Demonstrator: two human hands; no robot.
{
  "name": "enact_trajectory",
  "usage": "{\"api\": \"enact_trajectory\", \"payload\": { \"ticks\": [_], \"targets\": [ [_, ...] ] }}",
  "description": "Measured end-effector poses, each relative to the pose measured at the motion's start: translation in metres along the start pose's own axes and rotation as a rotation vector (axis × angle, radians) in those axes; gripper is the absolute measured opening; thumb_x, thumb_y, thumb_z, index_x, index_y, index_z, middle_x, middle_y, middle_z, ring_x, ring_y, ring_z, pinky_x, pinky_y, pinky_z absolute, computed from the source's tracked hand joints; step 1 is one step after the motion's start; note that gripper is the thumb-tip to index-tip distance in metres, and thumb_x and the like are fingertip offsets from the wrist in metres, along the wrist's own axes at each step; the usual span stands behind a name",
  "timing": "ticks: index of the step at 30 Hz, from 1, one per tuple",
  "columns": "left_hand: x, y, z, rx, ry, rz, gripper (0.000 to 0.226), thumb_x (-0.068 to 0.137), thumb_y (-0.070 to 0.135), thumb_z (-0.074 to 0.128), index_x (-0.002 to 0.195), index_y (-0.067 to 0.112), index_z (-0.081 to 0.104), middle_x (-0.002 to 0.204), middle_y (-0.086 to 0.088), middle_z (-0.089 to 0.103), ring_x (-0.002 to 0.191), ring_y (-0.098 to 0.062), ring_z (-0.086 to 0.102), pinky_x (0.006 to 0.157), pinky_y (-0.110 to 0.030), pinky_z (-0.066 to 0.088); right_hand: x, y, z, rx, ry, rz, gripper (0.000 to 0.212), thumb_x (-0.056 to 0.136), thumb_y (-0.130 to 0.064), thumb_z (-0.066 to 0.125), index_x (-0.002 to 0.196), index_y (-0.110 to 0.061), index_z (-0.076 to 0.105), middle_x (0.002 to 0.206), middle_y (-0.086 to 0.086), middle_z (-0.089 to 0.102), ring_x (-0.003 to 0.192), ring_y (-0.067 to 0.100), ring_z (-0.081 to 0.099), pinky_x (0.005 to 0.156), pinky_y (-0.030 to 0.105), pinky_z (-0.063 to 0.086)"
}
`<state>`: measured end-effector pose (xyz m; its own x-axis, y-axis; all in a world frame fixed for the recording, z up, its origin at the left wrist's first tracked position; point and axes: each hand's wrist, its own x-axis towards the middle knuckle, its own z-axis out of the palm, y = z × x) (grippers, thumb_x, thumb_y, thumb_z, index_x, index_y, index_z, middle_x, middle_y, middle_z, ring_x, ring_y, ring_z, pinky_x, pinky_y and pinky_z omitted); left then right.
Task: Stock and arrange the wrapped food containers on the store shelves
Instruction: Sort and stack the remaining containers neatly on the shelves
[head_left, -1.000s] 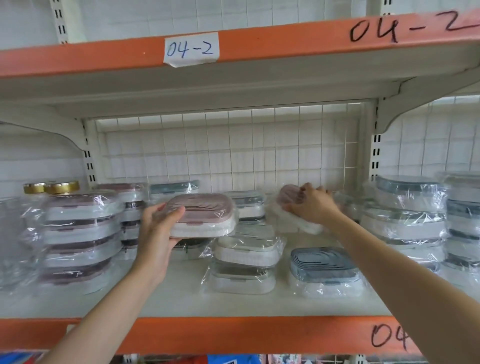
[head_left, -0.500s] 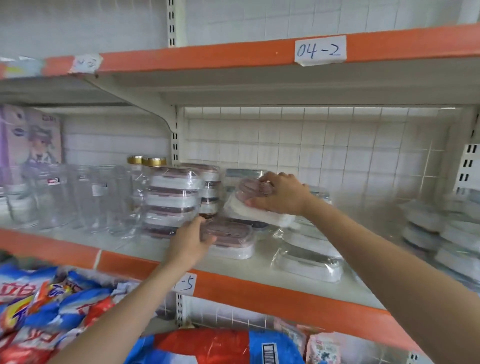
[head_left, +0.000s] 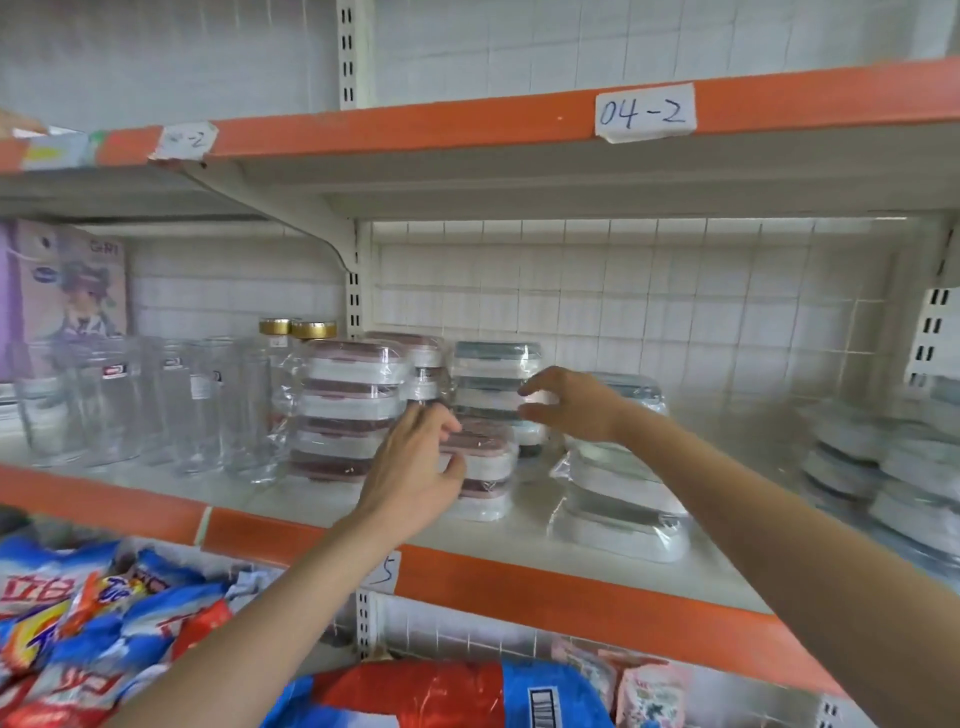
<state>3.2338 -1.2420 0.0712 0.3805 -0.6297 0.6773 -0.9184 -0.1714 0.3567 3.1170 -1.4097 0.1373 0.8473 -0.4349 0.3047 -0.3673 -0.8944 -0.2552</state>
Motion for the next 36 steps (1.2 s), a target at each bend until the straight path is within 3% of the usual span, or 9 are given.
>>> {"api": "enact_trajectory", "payload": {
  "ticks": [3, 5, 11, 14, 16, 24, 29, 33, 36],
  "targets": [
    [0.015, 0.039, 0.024, -0.063, -0.068, 0.104, 0.019, 0.089, 0.019, 0.059, 0.108, 0.017, 0.057, 0.109, 0.006, 0.05, 0.103, -0.012, 0.052, 0.091, -0.028, 0.042, -0.037, 0.033, -0.04, -0.071, 0.068, 0.028, 0.031, 0.094, -0.026, 0.054, 0.123, -0.017, 0.06, 0.132, 0.005, 0.052, 0.119, 0.022, 0.05, 0.1, 0.027, 0.034],
    [0.023, 0.066, 0.045, -0.103, -0.11, 0.186, 0.025, 0.09, 0.026, 0.059, 0.114, 0.016, 0.059, 0.114, 0.004, 0.053, 0.109, -0.013, 0.05, 0.092, -0.024, 0.038, -0.063, 0.057, -0.06, -0.116, 0.081, 0.076, 0.027, 0.095, -0.02, 0.053, 0.119, -0.018, 0.064, 0.127, 0.005, 0.056, 0.116, 0.021, 0.052, 0.097, 0.024, 0.034],
    [0.039, 0.127, 0.104, 0.007, -0.298, 0.376, 0.075, 0.079, 0.054, 0.066, 0.14, 0.019, 0.041, 0.146, 0.002, 0.037, 0.135, -0.017, 0.033, 0.111, -0.027, 0.021, -0.13, 0.119, -0.075, -0.195, -0.128, 0.27, 0.03, 0.094, -0.014, 0.051, 0.122, -0.018, 0.062, 0.129, 0.0, 0.058, 0.116, 0.014, 0.052, 0.089, 0.015, 0.032],
    [0.042, 0.138, 0.124, 0.204, -0.387, 0.381, 0.085, 0.07, 0.071, 0.062, 0.141, 0.036, 0.033, 0.148, 0.008, 0.033, 0.135, -0.017, 0.029, 0.111, -0.034, 0.018, -0.153, 0.141, -0.067, -0.152, -0.392, 0.363, 0.059, 0.085, -0.031, 0.067, 0.137, -0.023, 0.042, 0.141, -0.003, 0.043, 0.123, 0.015, 0.042, 0.102, 0.025, 0.03],
    [0.043, 0.137, 0.127, 0.229, -0.381, 0.357, 0.084, 0.068, 0.076, 0.059, 0.139, 0.042, 0.031, 0.144, 0.011, 0.035, 0.131, -0.017, 0.033, 0.107, -0.036, 0.021, -0.16, 0.15, -0.056, -0.127, -0.462, 0.385, 0.077, 0.077, -0.034, 0.075, 0.14, -0.024, 0.032, 0.14, -0.002, 0.041, 0.115, 0.014, 0.042, 0.098, 0.026, 0.033],
    [0.039, 0.129, 0.121, 0.293, -0.363, 0.336, 0.082, 0.07, 0.076, 0.055, 0.14, 0.039, 0.031, 0.141, 0.01, 0.039, 0.128, -0.02, 0.036, 0.107, -0.039, 0.028, -0.153, 0.164, -0.059, -0.166, -0.164, 0.342, 0.075, 0.068, -0.045, 0.079, 0.126, -0.02, 0.038, 0.105, -0.003, 0.046, 0.093, 0.016, 0.046, 0.079, 0.027, 0.037],
    [0.048, 0.126, 0.12, 0.252, -0.394, 0.306, 0.076, 0.064, 0.079, 0.056, 0.129, 0.042, 0.041, 0.13, 0.014, 0.047, 0.119, -0.018, 0.04, 0.096, -0.038, 0.033, -0.113, 0.158, -0.085, -0.192, 0.18, 0.285, 0.074, 0.068, -0.049, 0.077, 0.117, -0.011, 0.036, 0.108, 0.002, 0.039, 0.099, 0.02, 0.039, 0.082, 0.028, 0.035],
    [0.074, 0.127, 0.106, 0.171, -0.427, 0.286, 0.066, 0.06, 0.082, 0.059, 0.105, 0.034, 0.062, 0.11, 0.013, 0.062, 0.106, -0.013, 0.055, 0.078, -0.028, 0.041, -0.07, 0.148, -0.078, -0.096, 0.317, 0.28, 0.072, 0.067, -0.043, 0.078, 0.116, -0.011, 0.036, 0.11, -0.001, 0.036, 0.101, 0.017, 0.031, 0.083, 0.029, 0.034],
    [0.065, 0.117, 0.111, 0.004, -0.343, 0.325, 0.059, 0.063, 0.071, 0.069, 0.098, 0.024, 0.068, 0.099, 0.01, 0.066, 0.096, -0.012, 0.056, 0.083, -0.027, 0.042, -0.036, 0.143, -0.065, -0.062, 0.36, 0.284, 0.063, 0.066, -0.043, 0.076, 0.107, -0.019, 0.034, 0.107, -0.008, 0.034, 0.101, 0.013, 0.026, 0.084, 0.037, 0.037]
  ]
}}
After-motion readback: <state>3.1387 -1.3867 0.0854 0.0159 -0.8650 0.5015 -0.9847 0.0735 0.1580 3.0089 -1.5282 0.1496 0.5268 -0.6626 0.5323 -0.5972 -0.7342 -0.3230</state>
